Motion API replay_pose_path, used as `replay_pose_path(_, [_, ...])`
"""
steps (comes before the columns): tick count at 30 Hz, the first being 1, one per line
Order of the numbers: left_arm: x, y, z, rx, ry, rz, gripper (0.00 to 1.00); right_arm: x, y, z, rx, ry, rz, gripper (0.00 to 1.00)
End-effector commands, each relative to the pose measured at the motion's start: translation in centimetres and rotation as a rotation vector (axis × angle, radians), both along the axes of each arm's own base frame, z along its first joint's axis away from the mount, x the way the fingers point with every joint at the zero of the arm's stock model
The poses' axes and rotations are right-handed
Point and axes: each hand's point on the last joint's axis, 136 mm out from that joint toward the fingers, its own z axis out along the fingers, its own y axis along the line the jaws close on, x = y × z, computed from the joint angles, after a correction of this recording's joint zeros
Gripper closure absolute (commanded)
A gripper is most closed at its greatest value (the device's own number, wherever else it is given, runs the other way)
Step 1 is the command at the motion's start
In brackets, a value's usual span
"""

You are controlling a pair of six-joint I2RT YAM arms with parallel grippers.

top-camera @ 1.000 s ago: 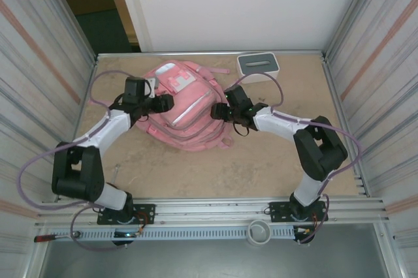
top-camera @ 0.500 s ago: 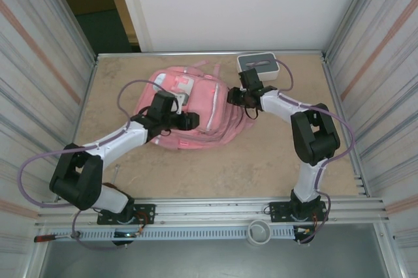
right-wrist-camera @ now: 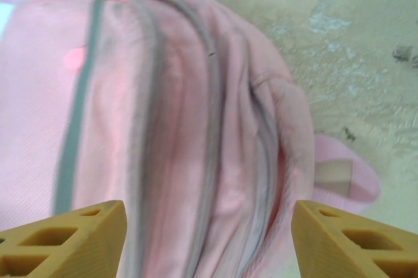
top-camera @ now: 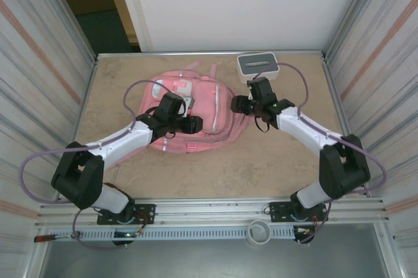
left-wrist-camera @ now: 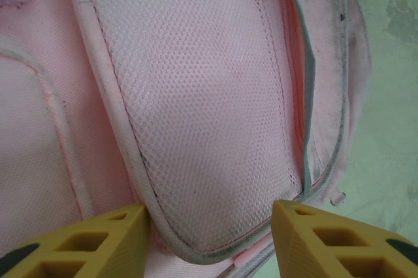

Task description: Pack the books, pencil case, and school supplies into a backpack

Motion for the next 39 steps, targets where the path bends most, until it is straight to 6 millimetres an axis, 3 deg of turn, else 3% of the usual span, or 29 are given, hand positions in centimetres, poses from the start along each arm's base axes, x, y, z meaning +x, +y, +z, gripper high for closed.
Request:
replay_pose_path(1, [-0.1,0.1,-1.1,0.021,0.031,0.01,0.53,-3.1,1.5,0.3,0.007,-0.007,0.042,0.33])
replay_pose_path(7, [-0.5,0.9,-2.2,0.014,0.036,0.051,0.67,-7.6,4.7,0.2,0.007,-0.05,0.083,0.24])
replay_pose_path(13, [-1.2,1.4,-2.3,-0.04,0.028,0.071,0.75,-10.0,7.9,-1.3,0.01,-0.071,0.053,0.2])
replay_pose_path(26, [-1.9,1.8,-2.7,-0.119,0.05,0.038,0.93,-9.4,12.5,-5.9,0.026,-0.044,-0.031,0.19])
replay_pose_path(36, [-2.1,1.5,-2.5,-0.137,0.046,0.015,0.95,-8.9,13.6,-6.6,-0.035,-0.063,-0.03,0.19])
replay_pose_path(39, [-2.2,1.7,-2.6,-0.127,0.044,0.015,0.95,-8.9,14.9,-6.5,-0.002,-0.066,0.018,0.18])
